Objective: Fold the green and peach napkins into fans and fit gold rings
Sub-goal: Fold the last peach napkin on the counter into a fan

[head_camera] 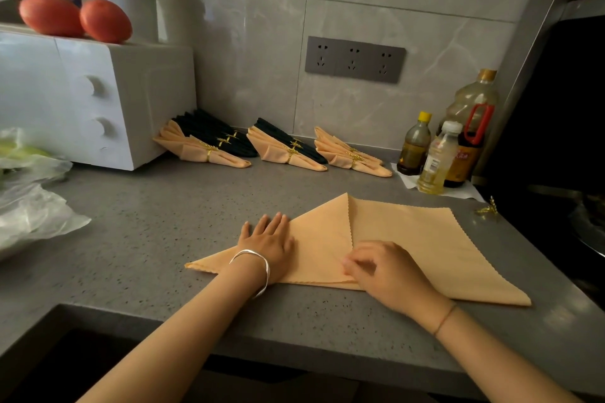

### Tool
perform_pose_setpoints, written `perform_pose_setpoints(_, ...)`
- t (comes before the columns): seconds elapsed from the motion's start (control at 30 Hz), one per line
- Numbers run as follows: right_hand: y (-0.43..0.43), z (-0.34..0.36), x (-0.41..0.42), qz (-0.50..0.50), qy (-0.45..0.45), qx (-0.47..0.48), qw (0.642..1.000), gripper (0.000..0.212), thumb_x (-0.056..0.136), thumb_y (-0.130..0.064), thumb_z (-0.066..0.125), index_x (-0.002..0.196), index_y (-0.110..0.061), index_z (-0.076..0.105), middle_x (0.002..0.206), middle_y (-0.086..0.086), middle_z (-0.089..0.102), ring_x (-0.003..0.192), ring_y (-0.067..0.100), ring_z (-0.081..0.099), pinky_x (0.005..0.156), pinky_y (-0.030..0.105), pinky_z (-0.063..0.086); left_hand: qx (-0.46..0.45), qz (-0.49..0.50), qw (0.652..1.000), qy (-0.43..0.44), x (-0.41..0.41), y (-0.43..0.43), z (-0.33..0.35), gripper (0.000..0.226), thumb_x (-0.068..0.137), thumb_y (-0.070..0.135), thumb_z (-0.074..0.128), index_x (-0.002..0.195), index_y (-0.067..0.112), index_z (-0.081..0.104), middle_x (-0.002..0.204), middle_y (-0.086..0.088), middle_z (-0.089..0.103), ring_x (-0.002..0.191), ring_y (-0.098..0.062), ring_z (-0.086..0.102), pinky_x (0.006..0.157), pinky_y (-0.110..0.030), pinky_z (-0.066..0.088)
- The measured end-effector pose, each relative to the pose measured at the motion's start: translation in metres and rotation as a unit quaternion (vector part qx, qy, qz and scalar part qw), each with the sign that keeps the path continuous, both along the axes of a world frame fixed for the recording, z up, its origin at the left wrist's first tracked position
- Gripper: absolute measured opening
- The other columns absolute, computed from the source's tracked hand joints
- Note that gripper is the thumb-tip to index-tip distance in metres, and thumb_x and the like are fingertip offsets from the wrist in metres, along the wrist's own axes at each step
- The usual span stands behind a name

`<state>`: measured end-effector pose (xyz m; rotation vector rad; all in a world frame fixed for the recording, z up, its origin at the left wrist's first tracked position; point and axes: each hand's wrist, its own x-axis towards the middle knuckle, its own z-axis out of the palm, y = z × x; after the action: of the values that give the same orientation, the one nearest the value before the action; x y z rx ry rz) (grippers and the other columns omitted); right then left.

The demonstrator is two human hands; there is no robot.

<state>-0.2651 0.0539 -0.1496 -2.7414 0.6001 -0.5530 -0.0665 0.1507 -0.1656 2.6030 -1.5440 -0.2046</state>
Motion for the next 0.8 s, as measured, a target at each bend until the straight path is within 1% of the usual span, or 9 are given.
perform_pose_setpoints(0.03,-0.002,0.006,0.008,-0.007,0.013,0.009,1.0,0.04,0.093,-0.043,0.044,0.078,-0.016,0.07,0.076,-0.006,0.064,0.074,0.007,0.057,0.075,0.032,0.05,0.0,0.0,1.0,-0.003,0.0,0.0,-0.001,0.057,0.102,0.045,0.012,0.152,0.023,-0.004,0.16,0.004,-0.004,0.147,-0.019,-0.005,0.118,-0.044,-0.004)
perform_pose_setpoints(0.07,-0.004,0.012,0.018,-0.012,0.019,0.015,1.0,0.036,0.095,-0.039,0.045,0.084,-0.016,0.071,0.083,-0.006,0.066,0.079,0.008,0.058,0.079,0.033,0.05,-0.001,0.0,1.0,-0.005,0.0,0.0,-0.001,0.057,0.102,0.046,0.012,0.152,0.023,-0.004,0.16,0.004,-0.005,0.147,-0.019,-0.005,0.119,-0.044,-0.004)
perform_pose_setpoints(0.13,-0.009,0.017,0.042,-0.007,0.032,0.017,0.999,0.031,0.099,-0.031,0.04,0.116,-0.021,0.064,0.121,-0.006,0.062,0.111,0.008,0.053,0.1,0.026,0.041,-0.001,0.001,1.0,-0.01,-0.001,0.0,-0.002,0.058,0.101,0.046,0.012,0.152,0.023,-0.004,0.16,0.004,-0.005,0.147,-0.019,-0.005,0.119,-0.044,-0.003)
perform_pose_setpoints(0.17,-0.011,0.017,0.055,0.004,0.051,0.013,0.999,0.036,0.101,-0.027,0.035,0.133,-0.021,0.051,0.139,-0.007,0.049,0.128,0.008,0.042,0.108,0.023,0.03,-0.002,0.002,1.0,-0.013,-0.001,0.0,-0.002,0.058,0.101,0.046,0.011,0.152,0.023,-0.004,0.159,0.004,-0.005,0.147,-0.019,-0.005,0.119,-0.043,-0.003)
perform_pose_setpoints(0.23,-0.014,0.014,0.079,0.024,0.112,0.006,0.993,0.045,0.103,-0.024,0.027,0.148,-0.02,0.025,0.156,-0.008,0.02,0.143,0.007,0.015,0.115,0.024,0.01,-0.003,0.002,1.0,-0.018,-0.001,0.0,-0.003,0.058,0.101,0.045,0.011,0.152,0.022,-0.004,0.159,0.003,-0.006,0.147,-0.019,-0.005,0.119,-0.043,-0.003)
perform_pose_setpoints(0.3,-0.019,0.007,0.094,0.034,0.175,-0.009,0.984,0.049,0.104,-0.026,0.02,0.151,-0.021,0.01,0.159,-0.008,0.004,0.145,0.007,0.0,0.118,0.03,0.0,-0.002,0.001,1.0,-0.021,0.0,0.0,-0.003,0.058,0.101,0.045,0.011,0.152,0.022,-0.005,0.159,0.003,-0.007,0.147,-0.019,-0.006,0.119,-0.043,-0.003)
perform_pose_setpoints(0.4,-0.025,-0.004,0.096,0.052,0.221,0.002,0.974,0.049,0.104,-0.032,0.013,0.151,-0.025,0.003,0.158,-0.012,-0.004,0.144,0.004,-0.007,0.117,0.031,-0.006,-0.003,-0.001,1.0,-0.025,0.0,-0.001,-0.004,0.058,0.101,0.045,0.01,0.152,0.022,-0.005,0.159,0.003,-0.008,0.147,-0.019,-0.007,0.119,-0.044,-0.002)
perform_pose_setpoints(0.57,-0.045,-0.012,0.084,0.021,0.219,0.009,0.975,0.052,0.102,-0.042,0.011,0.151,-0.027,-0.001,0.157,-0.014,-0.006,0.143,0.002,-0.009,0.118,0.033,-0.006,-0.003,-0.003,1.0,-0.026,0.001,-0.002,-0.005,0.058,0.101,0.046,0.01,0.152,0.023,-0.006,0.159,0.004,-0.008,0.147,-0.019,-0.007,0.119,-0.044,-0.003)
perform_pose_setpoints(0.8,-0.095,-0.003,0.075,-0.088,0.225,0.029,0.97,0.05,0.103,-0.037,0.011,0.151,-0.028,0.003,0.158,-0.01,-0.002,0.145,0.009,-0.005,0.117,0.036,-0.004,0.008,-0.001,1.0,-0.025,0.002,-0.002,-0.005,0.058,0.101,0.047,0.01,0.152,0.024,-0.008,0.159,0.004,-0.009,0.146,-0.019,-0.008,0.119,-0.044,-0.005)
